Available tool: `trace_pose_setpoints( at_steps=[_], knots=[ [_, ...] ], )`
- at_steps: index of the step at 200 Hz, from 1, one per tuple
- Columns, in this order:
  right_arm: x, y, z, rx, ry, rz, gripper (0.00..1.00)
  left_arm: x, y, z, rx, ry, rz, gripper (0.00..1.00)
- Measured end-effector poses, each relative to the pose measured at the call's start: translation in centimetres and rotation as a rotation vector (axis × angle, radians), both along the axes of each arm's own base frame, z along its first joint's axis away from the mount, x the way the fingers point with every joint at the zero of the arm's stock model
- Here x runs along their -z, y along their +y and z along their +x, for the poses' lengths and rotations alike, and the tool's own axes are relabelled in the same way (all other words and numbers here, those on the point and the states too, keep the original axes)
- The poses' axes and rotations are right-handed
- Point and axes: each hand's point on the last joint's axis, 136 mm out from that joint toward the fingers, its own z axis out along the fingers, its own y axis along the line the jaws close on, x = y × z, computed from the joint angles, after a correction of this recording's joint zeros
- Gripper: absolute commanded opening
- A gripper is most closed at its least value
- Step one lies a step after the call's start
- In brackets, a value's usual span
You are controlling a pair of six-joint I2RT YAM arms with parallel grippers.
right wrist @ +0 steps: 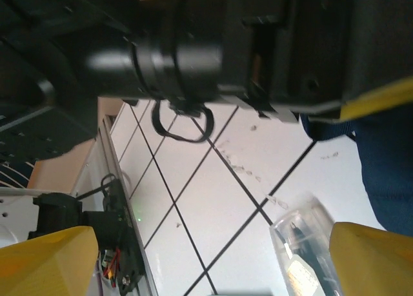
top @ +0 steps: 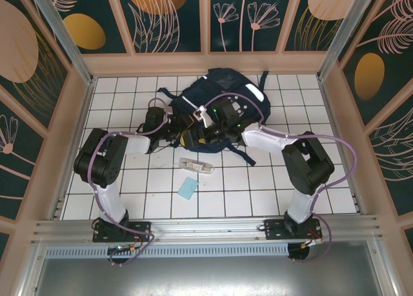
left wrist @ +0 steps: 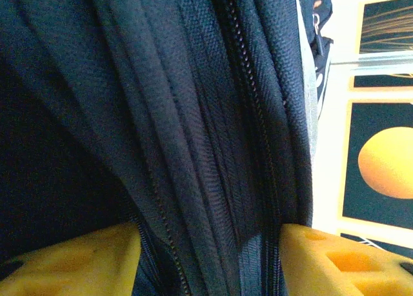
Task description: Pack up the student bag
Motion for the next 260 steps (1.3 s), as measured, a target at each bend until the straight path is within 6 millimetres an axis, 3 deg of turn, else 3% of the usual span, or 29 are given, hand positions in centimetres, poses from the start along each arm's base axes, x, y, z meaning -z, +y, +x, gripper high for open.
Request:
trace_pose_setpoints(
  at_steps=[60,82,106,123,137,166,196,228,260],
  knots=[
    [-2.1,-2.5,0.4,0.096,-0.045,-0.038,0.91,0.0,0.2,-0.2,0.057,-0.02,0.15,0.68],
    [-3.3,-4.5,1.1,0.189,-0.075,-0.054,0.9,-0.3,1.2,-0.7,0.078,-0.058,0.28,0.66],
    [-3.8,-7.9,3.6,0.376,-0.089,-0.1,0.87,-0.5,2.6,-1.2,0.107,-0.093,0.418,0.65],
    [-2.8,-10.8,5.3,0.506,-0.066,-0.14,0.84,-1.3,3.0,-1.6,0.152,-0.127,0.465,0.65],
    [-0.8,-13.2,6.2,0.603,-0.014,-0.178,0.84,-2.0,2.5,-2.1,0.207,-0.152,0.463,0.65],
    [3.1,-17.2,6.5,0.767,0.097,-0.254,0.84,-3.4,0.8,-3.1,0.322,-0.195,0.399,0.62],
    [4.9,-18.5,6.0,0.839,0.144,-0.281,0.84,-5.0,-0.6,-3.8,0.421,-0.246,0.376,0.55],
    [5.8,-19.6,5.9,0.884,0.178,-0.271,0.84,-7.0,-1.9,-3.7,0.495,-0.303,0.369,0.56],
    [6.0,-19.6,6.0,0.896,0.185,-0.246,0.84,-6.4,-3.0,-3.5,0.533,-0.304,0.37,0.55]
  ],
)
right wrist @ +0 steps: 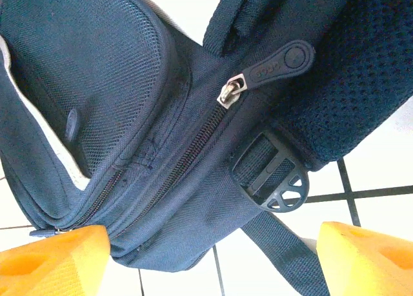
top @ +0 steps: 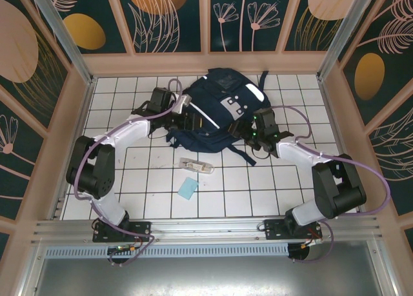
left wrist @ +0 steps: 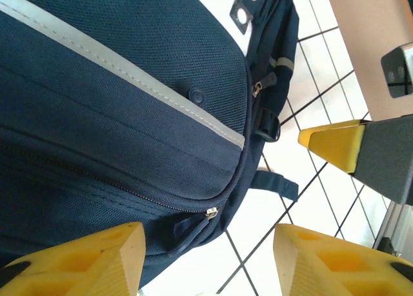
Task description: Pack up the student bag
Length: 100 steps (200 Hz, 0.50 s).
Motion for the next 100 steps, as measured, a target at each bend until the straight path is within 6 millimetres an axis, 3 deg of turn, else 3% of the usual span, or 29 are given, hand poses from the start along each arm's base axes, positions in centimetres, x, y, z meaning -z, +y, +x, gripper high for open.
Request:
trace_pose_setpoints(
  at_steps=[37,100],
  knots=[
    [1.0,-0.1,-0.6,0.008,0.022,0.014,0.84,2.2,-1.0,-1.0,0.041,0.045,0.033,0.56],
    [0.7,0.2,-0.5,0.0,0.011,0.029,0.84,3.8,-2.8,-2.6,0.104,0.07,0.056,0.56]
  ],
)
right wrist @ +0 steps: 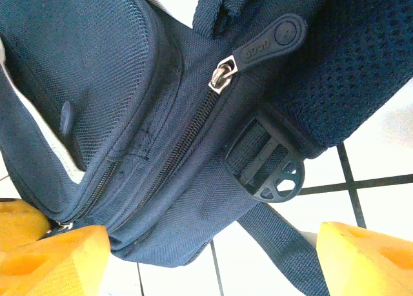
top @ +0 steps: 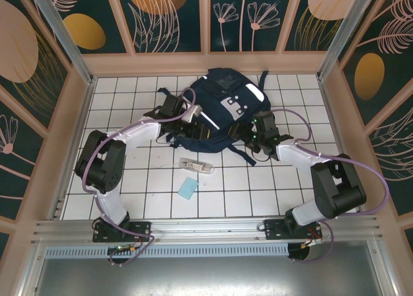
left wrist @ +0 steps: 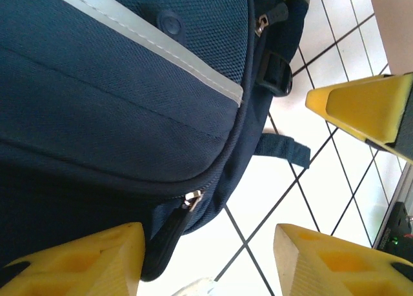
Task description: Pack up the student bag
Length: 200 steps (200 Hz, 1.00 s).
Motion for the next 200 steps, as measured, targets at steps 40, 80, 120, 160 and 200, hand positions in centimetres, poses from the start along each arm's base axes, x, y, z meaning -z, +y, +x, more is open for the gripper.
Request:
trace_pose_setpoints(
  at_steps=[40,80,120,160,200],
  knots=[
    [-0.2,0.2,0.1,-0.004,-0.008,0.013,0.84,1.9,0.2,-0.1,-0.017,-0.002,0.088,0.56],
    [-0.5,0.7,0.1,-0.01,-0.013,0.054,0.84,2.2,0.8,0.9,-0.062,-0.063,0.223,0.58],
    [-0.6,0.9,0.1,-0.016,-0.015,0.06,0.84,2.7,0.4,0.9,-0.077,-0.102,0.314,0.58],
    [0.1,0.7,-0.3,-0.015,-0.002,0.054,0.84,3.3,0.0,0.9,-0.135,-0.09,0.352,0.58],
    [0.5,0.6,-0.6,-0.015,0.006,0.051,0.84,3.9,-0.5,0.9,-0.204,-0.104,0.417,0.47]
  ],
)
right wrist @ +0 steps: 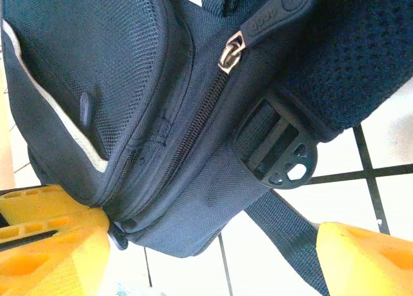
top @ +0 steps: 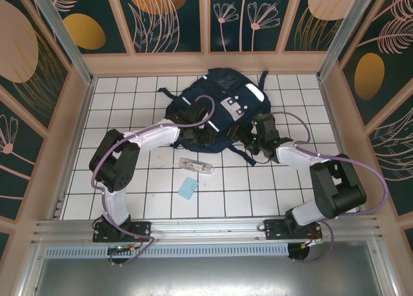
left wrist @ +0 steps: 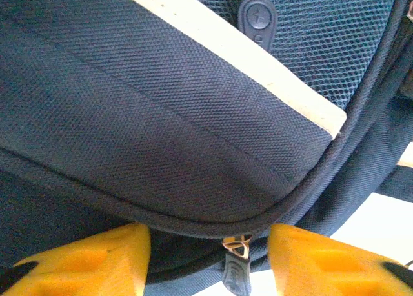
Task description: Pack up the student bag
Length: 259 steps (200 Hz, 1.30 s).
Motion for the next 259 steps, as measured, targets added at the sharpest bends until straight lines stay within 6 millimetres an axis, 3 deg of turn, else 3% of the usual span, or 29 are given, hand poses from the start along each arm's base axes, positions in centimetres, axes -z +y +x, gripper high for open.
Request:
trace_pose_setpoints(
  at_steps=[30,77,121,153,173,193,231,248,259],
  knots=[
    [0.0,0.0,0.0,0.0,0.0,0.0,0.84,0.6,-0.3,0.0,-0.028,-0.014,0.067,0.4],
    [-0.1,0.1,0.1,0.0,-0.008,0.004,0.84,0.9,-0.5,-0.6,-0.056,-0.02,0.097,0.13],
    [0.0,0.3,0.0,0.014,-0.005,0.005,0.87,0.9,-0.7,-0.9,-0.051,-0.005,0.087,0.15],
    [1.1,2.1,-0.7,0.003,0.014,0.002,0.87,1.1,-0.9,-1.1,-0.045,0.003,0.071,0.28],
    [2.6,2.7,-1.1,0.031,0.036,0.012,0.83,1.3,-0.8,-1.3,-0.045,0.002,0.066,0.19],
    [4.0,2.3,-0.9,0.079,0.06,0.012,0.72,1.6,-0.6,-1.3,-0.051,0.001,0.069,0.0],
    [4.5,2.2,0.4,0.145,0.04,0.028,0.47,1.5,-0.5,-1.3,-0.044,-0.004,0.071,0.0],
    [4.6,2.4,0.8,0.143,0.026,0.039,0.28,1.2,-0.5,-1.3,-0.039,-0.012,0.068,0.0],
    [4.7,2.7,1.0,0.14,0.022,0.051,0.06,0.9,-0.5,-1.4,-0.033,-0.019,0.064,0.0]
  ],
)
